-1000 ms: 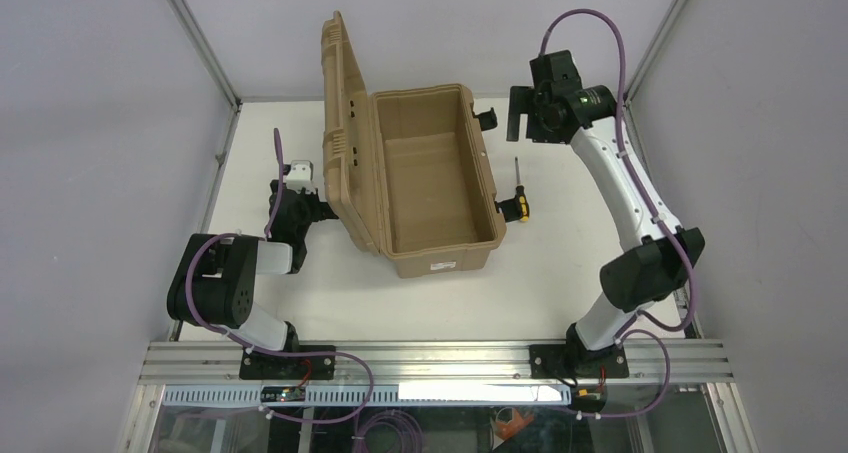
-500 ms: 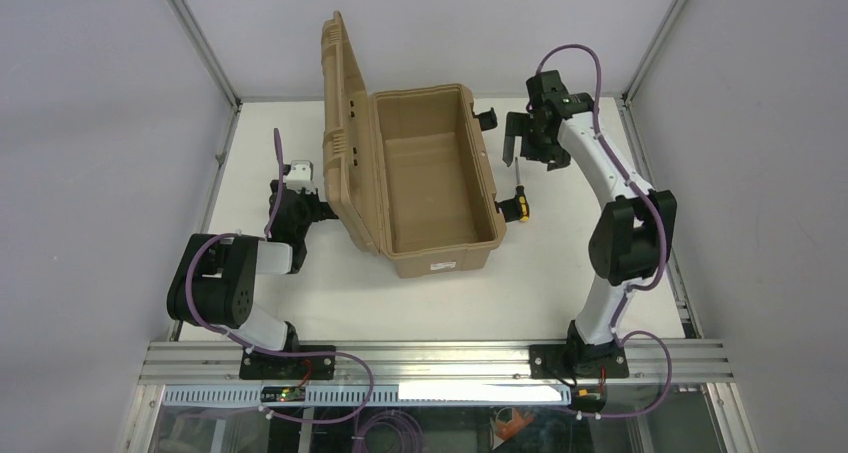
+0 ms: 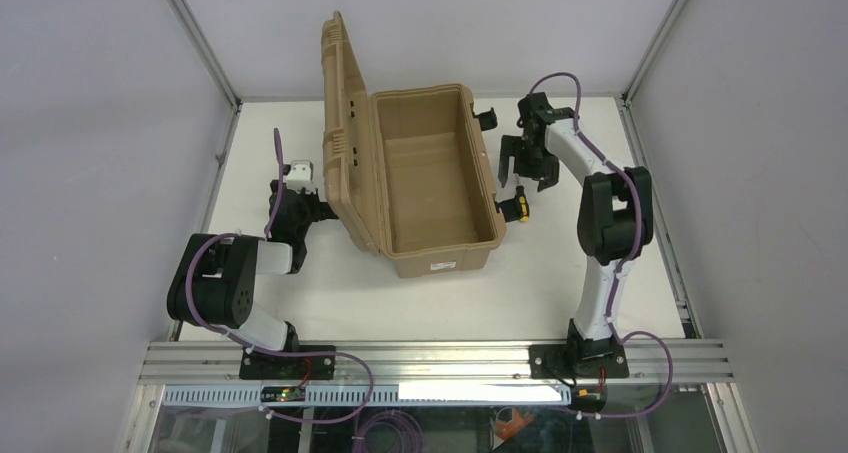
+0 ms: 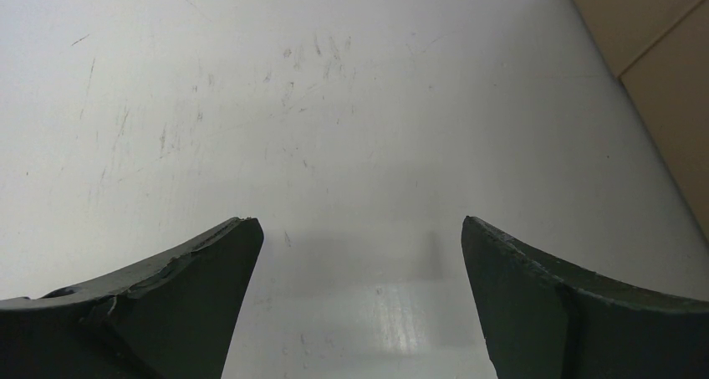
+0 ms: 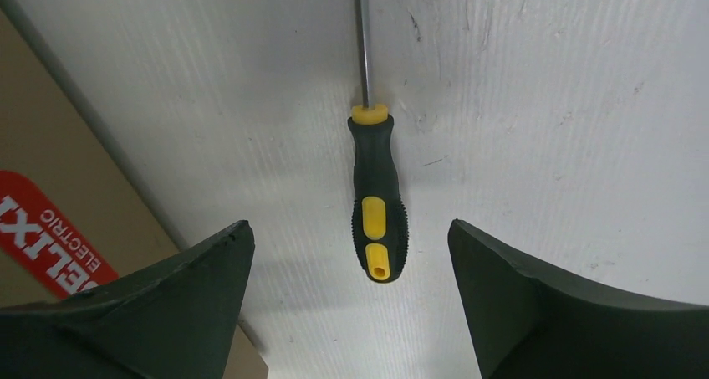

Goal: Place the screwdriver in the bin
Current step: Pick up the screwdriver from the center of the board.

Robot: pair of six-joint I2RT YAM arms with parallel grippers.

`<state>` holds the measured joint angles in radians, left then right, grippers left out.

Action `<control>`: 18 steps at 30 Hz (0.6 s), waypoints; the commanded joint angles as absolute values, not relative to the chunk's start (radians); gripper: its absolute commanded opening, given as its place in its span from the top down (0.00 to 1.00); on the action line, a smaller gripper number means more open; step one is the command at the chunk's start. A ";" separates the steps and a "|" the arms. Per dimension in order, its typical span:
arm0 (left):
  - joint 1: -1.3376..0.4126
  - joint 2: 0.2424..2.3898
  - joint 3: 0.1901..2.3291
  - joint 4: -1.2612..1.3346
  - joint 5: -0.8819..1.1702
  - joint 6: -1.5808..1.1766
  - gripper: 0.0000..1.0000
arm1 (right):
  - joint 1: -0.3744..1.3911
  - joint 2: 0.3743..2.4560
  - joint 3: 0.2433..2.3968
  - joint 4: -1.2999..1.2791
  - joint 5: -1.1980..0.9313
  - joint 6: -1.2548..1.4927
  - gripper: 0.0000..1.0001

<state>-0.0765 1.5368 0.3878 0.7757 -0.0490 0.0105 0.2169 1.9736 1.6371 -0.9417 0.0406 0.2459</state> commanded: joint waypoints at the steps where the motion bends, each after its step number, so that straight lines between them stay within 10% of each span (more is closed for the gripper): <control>1: -0.066 1.506 0.383 0.805 -0.033 0.002 0.01 | 0.204 2.008 1.627 -0.889 0.017 0.259 0.11; 18: -0.066 1.506 0.383 0.804 -0.033 0.003 0.01 | 0.189 2.088 1.581 -0.849 0.013 0.260 0.34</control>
